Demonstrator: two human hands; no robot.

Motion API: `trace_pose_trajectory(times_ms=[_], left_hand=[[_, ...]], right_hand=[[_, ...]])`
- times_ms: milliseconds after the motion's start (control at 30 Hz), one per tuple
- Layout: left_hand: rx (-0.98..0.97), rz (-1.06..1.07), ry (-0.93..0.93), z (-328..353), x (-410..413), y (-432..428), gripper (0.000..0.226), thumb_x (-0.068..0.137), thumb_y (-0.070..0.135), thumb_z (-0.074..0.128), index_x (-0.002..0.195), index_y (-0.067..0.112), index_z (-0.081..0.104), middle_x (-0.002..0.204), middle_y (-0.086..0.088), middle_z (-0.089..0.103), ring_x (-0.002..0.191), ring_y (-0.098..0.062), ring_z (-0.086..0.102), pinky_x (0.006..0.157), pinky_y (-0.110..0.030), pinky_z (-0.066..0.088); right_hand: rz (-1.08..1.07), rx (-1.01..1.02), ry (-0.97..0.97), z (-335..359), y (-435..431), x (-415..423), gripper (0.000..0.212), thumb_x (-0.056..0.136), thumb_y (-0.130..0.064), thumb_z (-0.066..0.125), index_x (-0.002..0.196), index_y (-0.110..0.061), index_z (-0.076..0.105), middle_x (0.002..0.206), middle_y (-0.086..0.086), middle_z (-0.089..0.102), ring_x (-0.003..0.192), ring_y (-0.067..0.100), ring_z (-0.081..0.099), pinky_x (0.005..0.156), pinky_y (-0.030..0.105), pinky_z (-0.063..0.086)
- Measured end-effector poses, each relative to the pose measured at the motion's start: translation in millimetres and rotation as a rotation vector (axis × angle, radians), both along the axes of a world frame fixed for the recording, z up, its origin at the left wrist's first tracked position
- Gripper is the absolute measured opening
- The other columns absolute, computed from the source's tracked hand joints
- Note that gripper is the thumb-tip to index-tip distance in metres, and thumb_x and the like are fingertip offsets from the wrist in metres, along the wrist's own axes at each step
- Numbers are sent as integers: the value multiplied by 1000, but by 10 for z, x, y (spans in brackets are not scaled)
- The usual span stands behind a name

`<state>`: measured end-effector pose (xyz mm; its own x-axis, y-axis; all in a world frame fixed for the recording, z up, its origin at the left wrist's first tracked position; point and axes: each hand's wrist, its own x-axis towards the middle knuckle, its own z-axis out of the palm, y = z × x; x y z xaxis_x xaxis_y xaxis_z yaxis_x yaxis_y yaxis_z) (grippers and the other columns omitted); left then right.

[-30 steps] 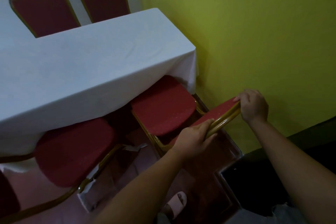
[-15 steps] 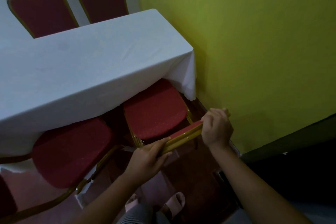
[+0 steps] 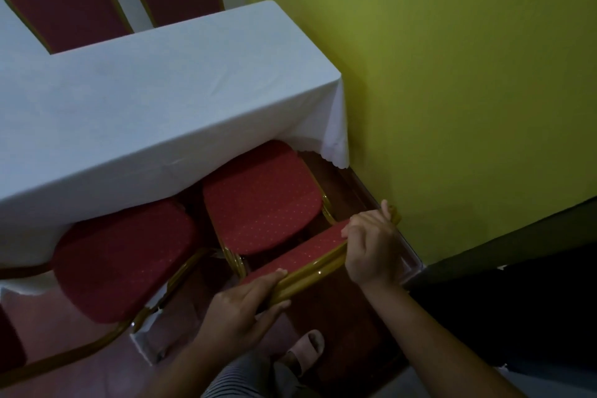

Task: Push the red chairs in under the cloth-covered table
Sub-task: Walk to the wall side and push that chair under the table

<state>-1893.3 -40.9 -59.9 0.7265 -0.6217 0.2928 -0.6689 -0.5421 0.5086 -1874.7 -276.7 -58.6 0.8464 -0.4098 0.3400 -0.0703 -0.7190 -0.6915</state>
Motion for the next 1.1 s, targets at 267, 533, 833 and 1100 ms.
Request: trace_pose_trajectory(times_ms=[267, 533, 833, 1100], left_hand=[[126, 117, -53, -1, 340, 236, 55, 95, 59, 32, 122, 19, 59, 96, 5, 74, 73, -7, 68, 56, -20, 52], [206, 273, -67, -53, 806, 311, 51, 78, 60, 49, 111, 25, 66, 84, 10, 74, 67, -9, 69, 58, -17, 41], [200, 318, -102, -97, 1051, 314, 57, 77, 63, 47, 110, 23, 69, 85, 5, 75, 71, -16, 71, 58, -26, 51], [170, 321, -94, -98, 1350, 249, 61, 77, 68, 41, 108, 23, 69, 80, 2, 75, 70, -19, 71, 57, -28, 50]], right_hand=[[52, -18, 25, 140, 266, 306, 39, 86, -24, 24, 49, -18, 34, 48, -14, 29, 58, 14, 40, 115, 46, 21], [167, -91, 75, 18, 199, 698, 46, 87, -28, 27, 56, -12, 56, 57, -3, 56, 67, 15, 51, 115, 42, 20], [204, -159, 33, -60, 98, 978, 45, 89, -24, 27, 72, -12, 68, 83, 2, 71, 85, 15, 58, 113, 39, 25], [198, -170, 85, -28, 24, 1280, 51, 87, -26, 25, 80, -9, 72, 88, 5, 73, 88, 18, 59, 113, 38, 23]])
